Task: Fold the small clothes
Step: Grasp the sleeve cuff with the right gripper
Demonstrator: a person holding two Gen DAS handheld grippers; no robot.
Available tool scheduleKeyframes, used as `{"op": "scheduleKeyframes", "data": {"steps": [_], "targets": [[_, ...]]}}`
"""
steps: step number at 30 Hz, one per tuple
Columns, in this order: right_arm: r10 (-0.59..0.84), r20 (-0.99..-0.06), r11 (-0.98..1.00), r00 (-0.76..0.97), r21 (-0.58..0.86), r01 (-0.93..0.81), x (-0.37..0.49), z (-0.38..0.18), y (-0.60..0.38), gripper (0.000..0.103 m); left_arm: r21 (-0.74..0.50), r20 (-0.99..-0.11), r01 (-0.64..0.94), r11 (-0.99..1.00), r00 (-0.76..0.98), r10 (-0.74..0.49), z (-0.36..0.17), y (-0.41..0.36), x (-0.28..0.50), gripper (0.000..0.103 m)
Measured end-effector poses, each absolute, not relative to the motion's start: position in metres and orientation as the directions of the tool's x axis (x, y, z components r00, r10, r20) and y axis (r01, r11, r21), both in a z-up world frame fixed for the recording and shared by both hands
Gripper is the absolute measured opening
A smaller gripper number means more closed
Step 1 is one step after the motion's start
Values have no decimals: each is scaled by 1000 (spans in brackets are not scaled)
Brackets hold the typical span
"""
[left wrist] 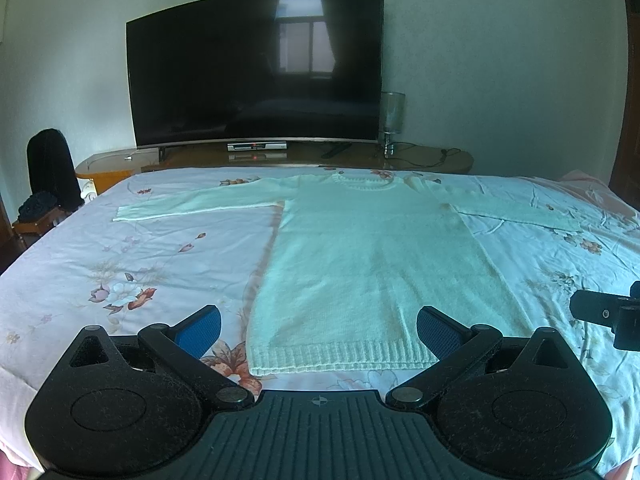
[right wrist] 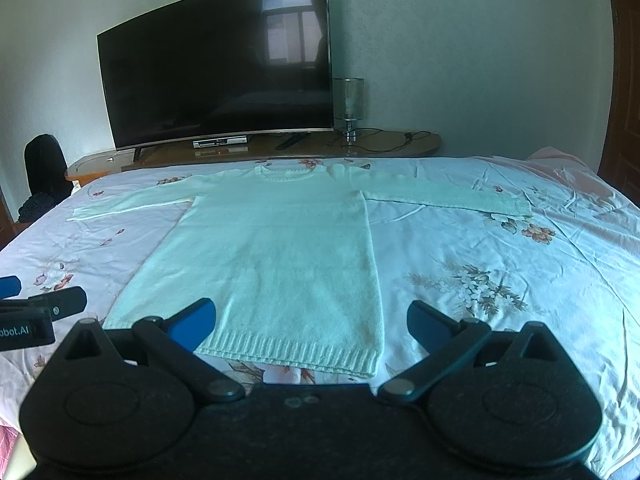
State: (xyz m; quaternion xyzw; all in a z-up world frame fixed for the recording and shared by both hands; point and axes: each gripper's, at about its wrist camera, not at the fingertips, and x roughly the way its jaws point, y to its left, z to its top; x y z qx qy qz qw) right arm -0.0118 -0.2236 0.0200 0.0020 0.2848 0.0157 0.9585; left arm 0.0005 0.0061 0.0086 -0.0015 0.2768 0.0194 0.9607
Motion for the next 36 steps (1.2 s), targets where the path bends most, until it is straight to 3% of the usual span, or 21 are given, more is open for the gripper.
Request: {"op": "scheduleKeyframes", "data": {"steps": [9, 11, 12, 14, 18, 22, 28, 36], "targets": [[-10, -519, 1000, 855, 4, 14, -10, 21, -229, 102, -53, -545, -56, 997, 838, 18, 9, 14, 9, 103], [-90, -444, 996, 891, -17, 92, -14, 21, -235, 102, -114, -563, 14, 993, 823, -75, 7, 19, 21, 103], [-117, -369, 993, 922, -21, 117, -15, 21, -240, 102, -122, -558, 22, 992, 825, -87, 7, 21, 28, 103], [-110, -303, 994, 947, -8, 113, -12, 19, -253, 102, -88, -532, 44, 995, 843, -84, 9, 21, 45, 103], [-110, -335, 984, 936, 96, 150, 25, 26, -298, 102, -55, -474, 67, 996, 876, -85, 14, 22, 96, 103], [-107, -334, 944, 937, 261, 201, 71, 29, -358, 100, -95, -496, 79, 992, 860, -116, 2, 28, 172, 103], [-212, -290, 878, 933, 363, 313, 156, 9, -446, 100, 1, -508, 13, 1000, 861, -11, -30, 28, 268, 103], [-240, -367, 735, 899, 536, 415, 279, -68, -558, 98, 39, -559, -105, 994, 822, 109, -75, 49, 351, 103]]}}
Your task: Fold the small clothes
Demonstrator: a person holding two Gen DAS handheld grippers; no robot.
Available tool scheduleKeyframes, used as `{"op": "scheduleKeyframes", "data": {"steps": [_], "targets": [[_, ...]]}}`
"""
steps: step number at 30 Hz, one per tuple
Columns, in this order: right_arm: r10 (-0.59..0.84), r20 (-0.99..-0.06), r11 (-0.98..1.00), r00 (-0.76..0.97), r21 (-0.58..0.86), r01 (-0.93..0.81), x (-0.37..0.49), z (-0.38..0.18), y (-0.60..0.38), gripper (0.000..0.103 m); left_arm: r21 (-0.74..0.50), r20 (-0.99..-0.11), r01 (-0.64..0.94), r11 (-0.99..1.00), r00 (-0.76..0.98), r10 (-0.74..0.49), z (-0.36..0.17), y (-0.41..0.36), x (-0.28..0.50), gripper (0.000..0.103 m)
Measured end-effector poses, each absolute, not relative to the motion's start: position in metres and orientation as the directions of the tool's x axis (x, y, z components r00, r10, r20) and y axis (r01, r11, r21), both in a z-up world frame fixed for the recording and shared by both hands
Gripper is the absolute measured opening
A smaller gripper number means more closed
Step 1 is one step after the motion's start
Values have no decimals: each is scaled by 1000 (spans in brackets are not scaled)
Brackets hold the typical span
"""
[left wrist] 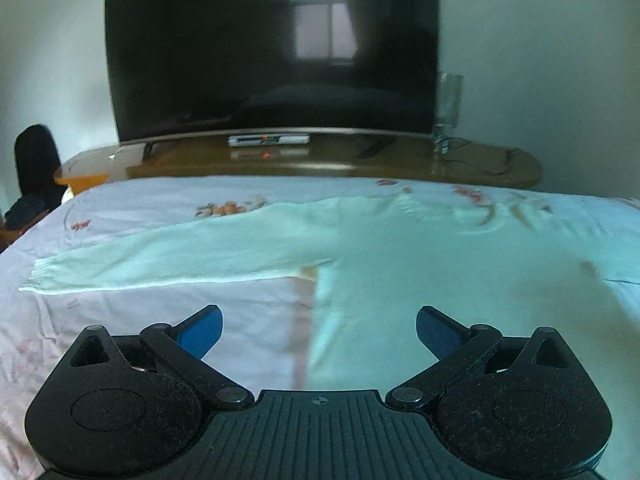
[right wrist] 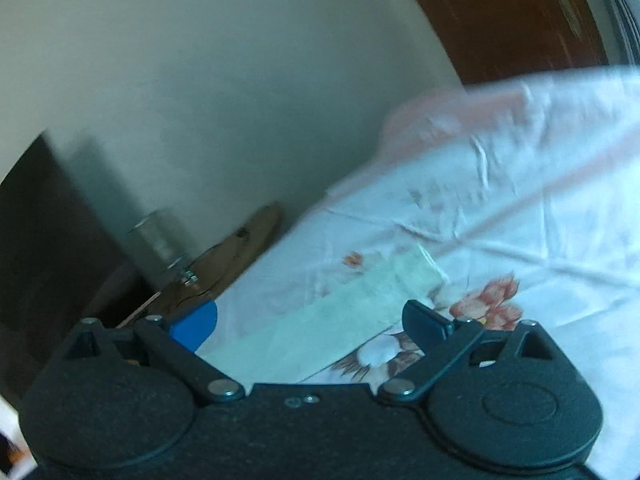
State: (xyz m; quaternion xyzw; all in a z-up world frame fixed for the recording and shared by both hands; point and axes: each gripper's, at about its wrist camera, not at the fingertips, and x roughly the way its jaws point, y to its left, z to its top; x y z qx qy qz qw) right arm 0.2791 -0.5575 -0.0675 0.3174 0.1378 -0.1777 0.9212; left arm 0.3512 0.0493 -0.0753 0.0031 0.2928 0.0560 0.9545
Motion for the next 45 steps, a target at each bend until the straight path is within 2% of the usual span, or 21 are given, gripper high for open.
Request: {"op": "scheduleKeyframes", "data": {"steps": [5, 8, 10, 11, 12, 13, 14, 16, 17, 19, 21, 22, 23, 26, 30, 35, 38, 45], "targets": [[-190, -437, 570, 879, 680, 461, 313, -123, -605, 96, 57, -589, -123, 991, 797, 133, -102, 59, 378, 103], [-177, -426, 550, 887, 705, 448, 317, -132, -613, 95, 38, -596, -129, 991, 793, 127, -110, 61, 388, 103], [-151, -413, 544, 898, 724, 425, 321, -132, -617, 91, 31, -590, -123, 992, 799, 117, -112, 61, 388, 103], [-150, -415, 545, 898, 723, 425, 322, -133, -619, 73, 32, -589, -122, 992, 800, 117, -112, 59, 390, 103], [-152, -421, 540, 894, 723, 432, 321, -134, -620, 24, 33, -588, -122, 992, 800, 118, -112, 58, 391, 103], [-140, -462, 522, 876, 717, 462, 325, -139, -625, 8, 28, -589, -115, 993, 801, 109, -112, 57, 393, 103], [-128, -489, 499, 863, 720, 482, 329, -145, -631, 5, 26, -588, -110, 994, 802, 104, -112, 57, 395, 103], [-120, -469, 476, 875, 747, 465, 322, -150, -633, 5, 30, -584, -106, 994, 805, 103, -109, 57, 398, 103], [-122, -465, 471, 877, 751, 463, 321, -149, -633, 9, 29, -581, -99, 995, 808, 98, -108, 57, 399, 103], [-127, -442, 457, 888, 768, 448, 316, -146, -633, 22, 34, -577, -100, 994, 810, 101, -105, 58, 400, 103], [-166, -414, 448, 895, 777, 443, 309, -139, -632, 43, 30, -578, -100, 995, 810, 99, -103, 60, 400, 103], [-173, -410, 451, 895, 775, 442, 309, -137, -633, 43, 30, -578, -101, 994, 810, 100, -103, 61, 400, 103], [-176, -425, 458, 888, 763, 456, 313, -136, -635, 37, 38, -575, -106, 994, 811, 108, -103, 63, 399, 103], [-214, -506, 512, 835, 670, 537, 325, -131, -637, 4, 63, -583, -136, 989, 799, 147, -104, 70, 399, 103], [-277, -542, 644, 793, 508, 572, 338, -116, -623, 4, 59, -616, -167, 984, 770, 167, -104, 88, 396, 103], [-269, -503, 828, 822, 315, 464, 373, -82, -561, 4, 66, -652, -179, 982, 737, 179, -109, 108, 390, 103], [-195, -493, 898, 848, 258, 357, 401, -69, -508, 4, 59, -661, -203, 977, 726, 190, -111, 119, 386, 103], [104, -507, 975, 856, 223, 14, 460, -64, -342, 4, 32, -660, -226, 974, 727, 190, -106, 136, 375, 103]]}}
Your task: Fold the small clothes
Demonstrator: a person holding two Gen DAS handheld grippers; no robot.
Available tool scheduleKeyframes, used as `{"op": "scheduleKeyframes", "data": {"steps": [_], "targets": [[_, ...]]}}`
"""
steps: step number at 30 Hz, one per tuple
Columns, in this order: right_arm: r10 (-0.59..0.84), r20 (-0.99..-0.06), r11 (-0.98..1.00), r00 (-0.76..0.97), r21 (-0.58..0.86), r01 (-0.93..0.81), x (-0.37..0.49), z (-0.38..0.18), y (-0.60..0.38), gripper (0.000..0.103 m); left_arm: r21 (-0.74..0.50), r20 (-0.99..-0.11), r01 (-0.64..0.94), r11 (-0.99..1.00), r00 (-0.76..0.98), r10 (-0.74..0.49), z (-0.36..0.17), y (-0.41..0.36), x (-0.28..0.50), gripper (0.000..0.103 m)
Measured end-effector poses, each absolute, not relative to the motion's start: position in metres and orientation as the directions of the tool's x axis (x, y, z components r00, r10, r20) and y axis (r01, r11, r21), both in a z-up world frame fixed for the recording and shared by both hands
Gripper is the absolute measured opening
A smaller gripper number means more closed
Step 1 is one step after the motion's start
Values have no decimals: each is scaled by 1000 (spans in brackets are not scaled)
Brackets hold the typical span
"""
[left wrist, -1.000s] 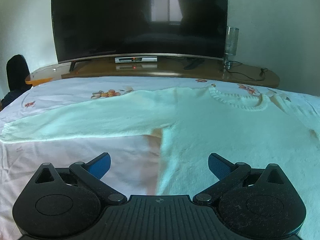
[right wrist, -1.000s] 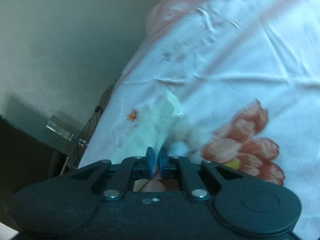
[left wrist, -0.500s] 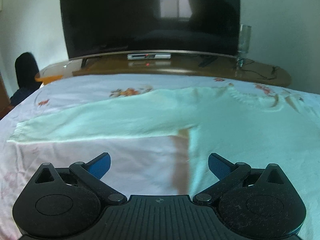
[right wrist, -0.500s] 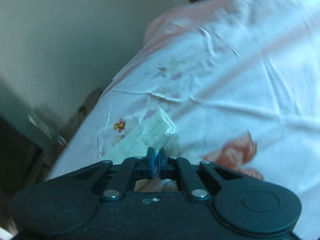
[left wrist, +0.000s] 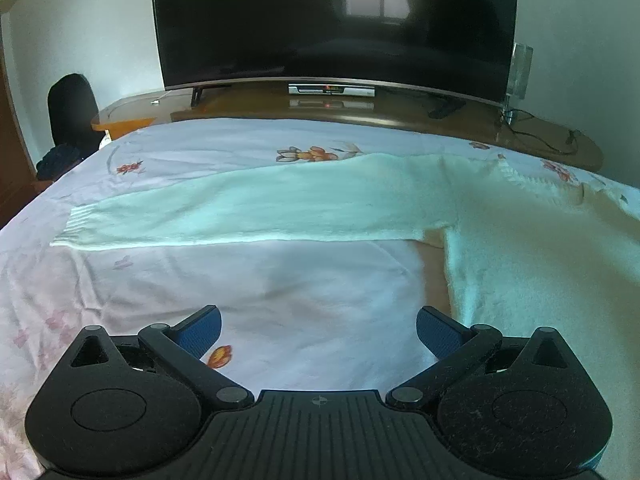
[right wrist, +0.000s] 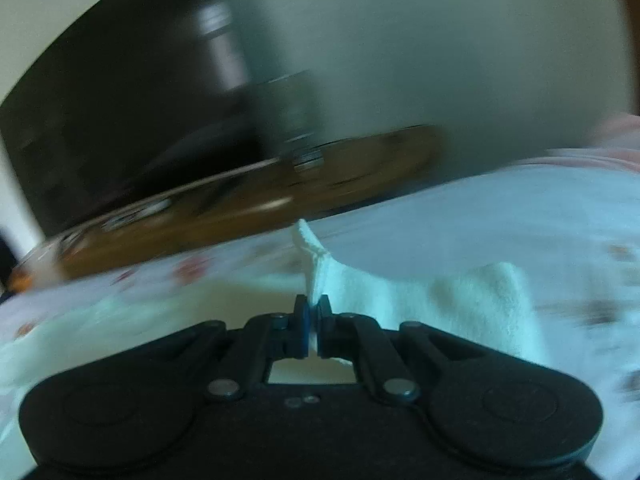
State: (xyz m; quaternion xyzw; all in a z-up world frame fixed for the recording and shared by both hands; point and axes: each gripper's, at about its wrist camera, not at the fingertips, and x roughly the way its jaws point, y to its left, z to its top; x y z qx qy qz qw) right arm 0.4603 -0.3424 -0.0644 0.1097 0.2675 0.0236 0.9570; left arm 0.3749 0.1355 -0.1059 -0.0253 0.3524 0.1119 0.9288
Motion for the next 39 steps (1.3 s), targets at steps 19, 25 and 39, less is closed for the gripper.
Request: {"op": "scheduleKeyframes", "data": {"steps": [19, 25, 39], "targets": [[323, -495, 946, 806, 146, -289, 434, -85, -185, 36, -290, -633, -93, 953, 765, -118, -99, 85, 431, 41], [180, -493, 981, 851, 152, -119, 415, -78, -257, 37, -466, -617, 6, 885, 714, -330, -124, 8, 492, 41], [24, -491, 932, 871, 327, 159, 393, -88, -379, 37, -384, -623, 72, 921, 716, -316, -114, -32, 534, 3]]}}
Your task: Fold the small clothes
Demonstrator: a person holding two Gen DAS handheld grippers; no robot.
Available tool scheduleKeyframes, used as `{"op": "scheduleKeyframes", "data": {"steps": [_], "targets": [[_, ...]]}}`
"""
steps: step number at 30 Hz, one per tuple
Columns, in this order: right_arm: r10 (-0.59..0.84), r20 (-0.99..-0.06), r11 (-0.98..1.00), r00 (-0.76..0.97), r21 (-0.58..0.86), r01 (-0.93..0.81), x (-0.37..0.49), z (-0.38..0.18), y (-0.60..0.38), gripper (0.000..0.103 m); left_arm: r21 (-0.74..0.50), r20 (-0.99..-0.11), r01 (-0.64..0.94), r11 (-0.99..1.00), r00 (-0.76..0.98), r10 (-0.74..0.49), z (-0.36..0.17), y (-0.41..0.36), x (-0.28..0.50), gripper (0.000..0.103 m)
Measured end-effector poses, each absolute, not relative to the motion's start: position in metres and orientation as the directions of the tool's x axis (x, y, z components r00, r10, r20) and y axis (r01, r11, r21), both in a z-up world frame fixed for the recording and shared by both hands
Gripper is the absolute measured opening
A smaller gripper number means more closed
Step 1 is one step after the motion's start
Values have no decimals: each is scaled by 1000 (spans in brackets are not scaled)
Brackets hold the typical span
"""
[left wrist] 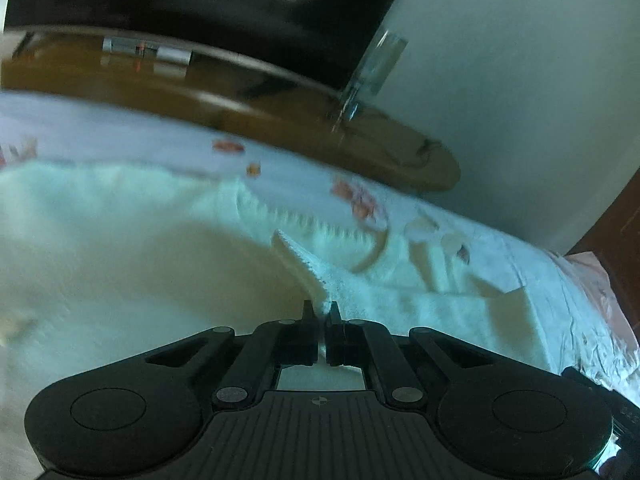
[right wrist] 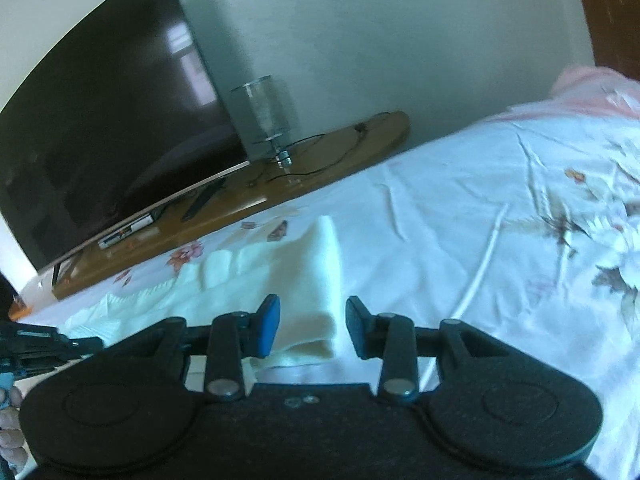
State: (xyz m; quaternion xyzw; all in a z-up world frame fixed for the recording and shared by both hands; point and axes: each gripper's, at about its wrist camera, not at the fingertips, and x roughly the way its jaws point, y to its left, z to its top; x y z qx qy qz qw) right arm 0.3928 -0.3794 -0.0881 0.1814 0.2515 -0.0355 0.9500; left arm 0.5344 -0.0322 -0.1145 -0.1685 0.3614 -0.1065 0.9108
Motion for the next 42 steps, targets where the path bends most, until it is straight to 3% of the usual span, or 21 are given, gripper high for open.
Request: {"op": "scheduleKeyframes", "data": {"steps": [13, 19, 27, 37, 40, 42], "targets": [[159, -557, 947, 815, 321, 35, 407, -108, -349, 37, -318, -642, -36, 948, 744, -187, -118, 60, 509, 3], [136, -603, 971, 786, 240, 17, 420, -113, -334, 37, -311, -649, -53, 949, 742, -171, -127, 66, 508, 3], [119, -611, 981, 783, 195, 3, 429, -113, -331, 17, -303, -662, -77, 950, 734, -152, -140, 71, 507, 3], [118, -610, 982, 784, 190, 0, 427, -115, -332, 16, -264, -636, -45, 964, 759, -138, -137, 68, 505, 3], [120, -609, 982, 784, 188, -4, 428, -116, -332, 16, -237, -671, -48, 970, 731, -128, -146, 67, 511, 4], [124, -609, 981, 784, 195, -5, 428, -116, -332, 20, -218, -662, -34, 975, 739, -122, -144, 65, 508, 4]]}}
